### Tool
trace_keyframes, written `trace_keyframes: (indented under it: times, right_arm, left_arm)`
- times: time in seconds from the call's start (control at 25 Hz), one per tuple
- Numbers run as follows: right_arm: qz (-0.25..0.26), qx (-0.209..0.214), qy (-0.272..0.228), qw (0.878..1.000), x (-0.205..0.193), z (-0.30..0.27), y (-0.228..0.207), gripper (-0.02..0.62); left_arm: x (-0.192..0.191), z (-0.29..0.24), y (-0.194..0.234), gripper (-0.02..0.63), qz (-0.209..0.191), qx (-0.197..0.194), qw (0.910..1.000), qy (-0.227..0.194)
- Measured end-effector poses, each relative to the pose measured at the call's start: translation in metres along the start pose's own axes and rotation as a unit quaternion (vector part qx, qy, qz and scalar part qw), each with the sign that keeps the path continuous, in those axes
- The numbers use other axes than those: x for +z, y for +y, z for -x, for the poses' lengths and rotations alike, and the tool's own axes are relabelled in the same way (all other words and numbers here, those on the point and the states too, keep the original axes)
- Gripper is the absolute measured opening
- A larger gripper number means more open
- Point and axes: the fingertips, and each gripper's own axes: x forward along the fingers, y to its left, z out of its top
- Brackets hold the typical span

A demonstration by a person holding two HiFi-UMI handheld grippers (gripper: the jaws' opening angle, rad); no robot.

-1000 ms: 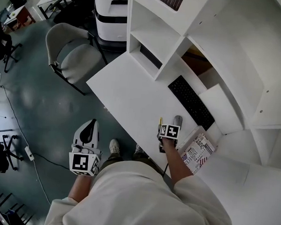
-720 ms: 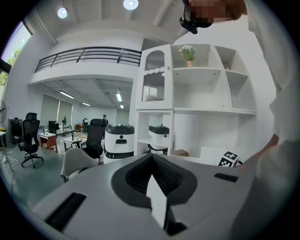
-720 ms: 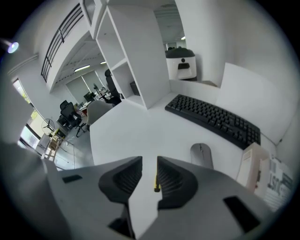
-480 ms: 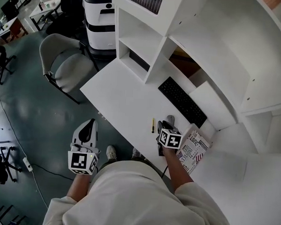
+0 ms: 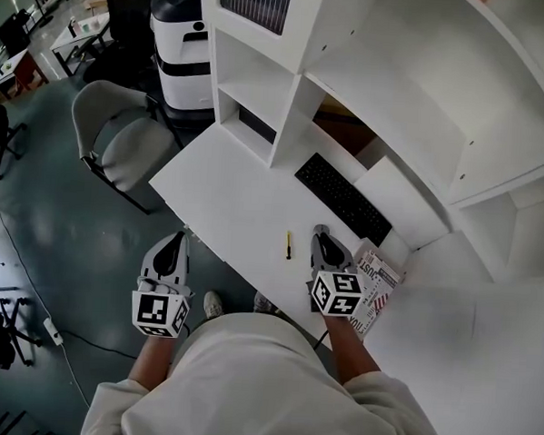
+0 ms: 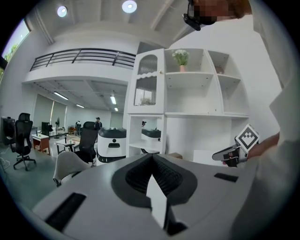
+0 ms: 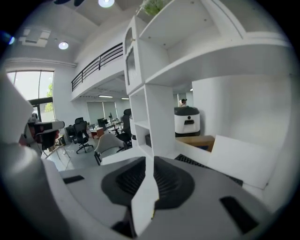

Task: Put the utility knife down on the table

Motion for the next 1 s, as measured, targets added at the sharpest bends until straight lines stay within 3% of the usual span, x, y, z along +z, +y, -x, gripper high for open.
trace_keyframes:
  times: [0.32,0.52,1.0]
  right_arm:
    - [0.039,-0.017,-0.091,0.995,0.047,0.050,0.003,0.005]
    - [0.046,-0.018,-0.128,0.990,0.063,0.074,0.002,0.003]
    - [0.050,-0.013,-0.158,0.986,0.071,0.092,0.006,0.003]
  left_arm:
    - [0.004,0.001,-0.010,0.000,0.000,-0.012,0.9999,-0.002]
    - [0.006,0.002,-0.016,0.000,0.000,-0.017,0.9998,-0.002]
    - [0.004,0.005,-0.022,0.000,0.000,-0.024,0.9997,0.000]
